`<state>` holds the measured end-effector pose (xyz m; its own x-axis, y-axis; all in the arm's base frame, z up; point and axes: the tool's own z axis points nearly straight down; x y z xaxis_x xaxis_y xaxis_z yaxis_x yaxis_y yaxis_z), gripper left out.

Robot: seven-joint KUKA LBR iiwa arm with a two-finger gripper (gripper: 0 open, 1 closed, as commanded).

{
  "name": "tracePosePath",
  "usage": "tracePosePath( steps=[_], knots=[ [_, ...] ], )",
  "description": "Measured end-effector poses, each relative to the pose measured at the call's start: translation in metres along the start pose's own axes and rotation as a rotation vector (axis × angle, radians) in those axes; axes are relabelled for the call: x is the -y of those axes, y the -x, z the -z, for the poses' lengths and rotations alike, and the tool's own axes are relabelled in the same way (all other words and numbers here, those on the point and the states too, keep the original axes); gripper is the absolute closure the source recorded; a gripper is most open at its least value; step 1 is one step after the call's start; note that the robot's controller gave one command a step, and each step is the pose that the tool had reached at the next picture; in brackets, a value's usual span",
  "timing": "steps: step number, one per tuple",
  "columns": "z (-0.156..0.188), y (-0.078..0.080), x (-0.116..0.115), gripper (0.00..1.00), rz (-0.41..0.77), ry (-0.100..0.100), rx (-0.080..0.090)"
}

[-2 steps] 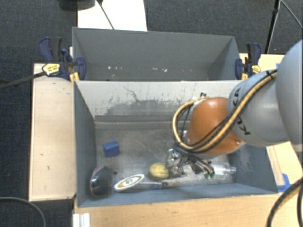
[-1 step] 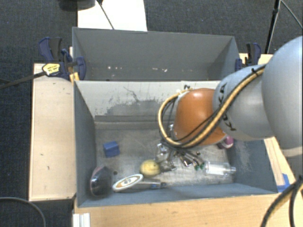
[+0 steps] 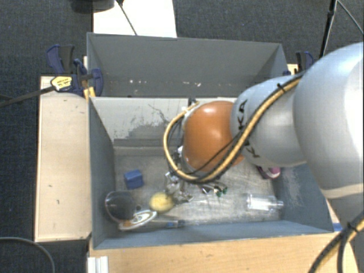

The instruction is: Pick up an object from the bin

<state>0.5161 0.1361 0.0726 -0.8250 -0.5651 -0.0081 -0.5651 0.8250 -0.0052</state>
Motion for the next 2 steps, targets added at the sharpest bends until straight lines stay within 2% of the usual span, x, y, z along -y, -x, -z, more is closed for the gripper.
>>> tracePosePath(
  steps=[1, 2],
  knots=[
    [0.01, 0.07, 0.008, 0.0, -0.269, 0.004, -0.001],
    [0.009, 0.096, -0.01, 0.0, -0.203, 0.0, -0.005]
  ],
)
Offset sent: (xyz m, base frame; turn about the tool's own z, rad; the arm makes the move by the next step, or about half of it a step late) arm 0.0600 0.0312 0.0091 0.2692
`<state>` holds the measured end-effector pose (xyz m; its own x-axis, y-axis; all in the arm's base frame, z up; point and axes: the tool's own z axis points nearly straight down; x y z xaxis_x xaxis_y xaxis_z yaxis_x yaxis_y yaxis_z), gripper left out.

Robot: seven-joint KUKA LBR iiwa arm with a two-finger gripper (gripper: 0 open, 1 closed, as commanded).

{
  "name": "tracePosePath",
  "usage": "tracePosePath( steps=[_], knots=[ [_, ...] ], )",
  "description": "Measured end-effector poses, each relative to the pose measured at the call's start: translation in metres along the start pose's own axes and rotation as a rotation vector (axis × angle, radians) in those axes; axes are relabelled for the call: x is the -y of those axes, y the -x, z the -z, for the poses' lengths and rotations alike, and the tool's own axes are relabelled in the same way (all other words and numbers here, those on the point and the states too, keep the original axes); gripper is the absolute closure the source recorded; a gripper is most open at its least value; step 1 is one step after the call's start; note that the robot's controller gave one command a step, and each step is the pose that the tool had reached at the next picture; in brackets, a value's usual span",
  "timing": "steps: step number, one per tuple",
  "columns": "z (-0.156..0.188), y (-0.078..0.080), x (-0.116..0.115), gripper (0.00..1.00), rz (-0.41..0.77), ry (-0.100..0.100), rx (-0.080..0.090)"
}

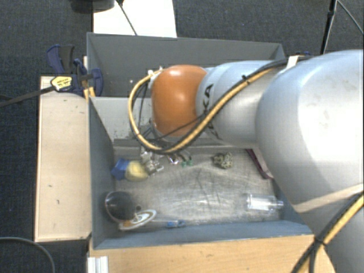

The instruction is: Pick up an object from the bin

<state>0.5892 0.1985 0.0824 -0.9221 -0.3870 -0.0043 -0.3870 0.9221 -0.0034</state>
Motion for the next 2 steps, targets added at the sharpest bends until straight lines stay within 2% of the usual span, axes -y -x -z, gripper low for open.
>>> tracePosePath(
  steps=[1, 2],
  knots=[
    [-0.005, 0.0, -0.051, 0.0, -0.264, -0.01, -0.008],
    [0.01, 0.021, -0.043, 0.0, -0.348, 0.0, -0.001]
  ],
)
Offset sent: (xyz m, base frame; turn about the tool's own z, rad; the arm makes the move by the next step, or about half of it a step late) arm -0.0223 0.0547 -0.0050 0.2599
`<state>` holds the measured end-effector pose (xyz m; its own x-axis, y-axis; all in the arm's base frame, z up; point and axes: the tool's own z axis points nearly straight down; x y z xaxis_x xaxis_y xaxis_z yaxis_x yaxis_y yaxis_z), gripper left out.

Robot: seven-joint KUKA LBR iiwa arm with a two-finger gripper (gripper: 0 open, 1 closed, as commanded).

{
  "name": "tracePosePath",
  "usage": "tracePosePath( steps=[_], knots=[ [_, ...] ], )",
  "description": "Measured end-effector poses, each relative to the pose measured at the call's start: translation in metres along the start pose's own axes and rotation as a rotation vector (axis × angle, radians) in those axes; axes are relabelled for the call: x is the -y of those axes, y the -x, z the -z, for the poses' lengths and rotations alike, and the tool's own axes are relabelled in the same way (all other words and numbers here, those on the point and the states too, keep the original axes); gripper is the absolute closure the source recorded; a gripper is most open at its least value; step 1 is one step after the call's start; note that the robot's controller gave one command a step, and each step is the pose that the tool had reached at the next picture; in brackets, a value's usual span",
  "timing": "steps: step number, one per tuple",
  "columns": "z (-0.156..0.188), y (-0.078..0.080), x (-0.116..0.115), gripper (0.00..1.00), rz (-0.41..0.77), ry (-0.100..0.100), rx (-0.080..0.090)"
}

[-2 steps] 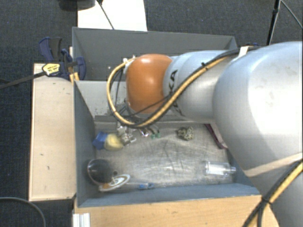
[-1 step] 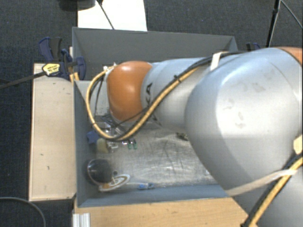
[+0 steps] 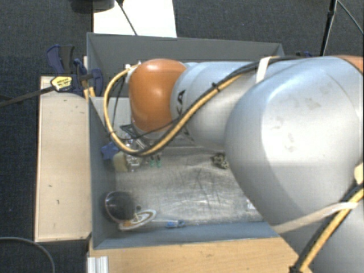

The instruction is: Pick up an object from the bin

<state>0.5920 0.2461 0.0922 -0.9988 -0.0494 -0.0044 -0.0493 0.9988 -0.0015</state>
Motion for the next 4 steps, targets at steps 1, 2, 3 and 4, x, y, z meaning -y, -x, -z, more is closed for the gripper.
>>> tracePosePath(
  steps=[1, 2, 3, 4],
  knots=[
    [0.018, -0.007, 0.01, 0.0, -0.112, 0.001, -0.004],
    [0.03, -0.004, 0.021, 0.0, -0.488, 0.003, 0.0],
    [0.03, -0.005, 0.021, 1.0, -0.481, 0.002, 0.0],
    [0.161, -0.012, 0.029, 1.0, -0.486, 0.006, 0.005]
  ],
)
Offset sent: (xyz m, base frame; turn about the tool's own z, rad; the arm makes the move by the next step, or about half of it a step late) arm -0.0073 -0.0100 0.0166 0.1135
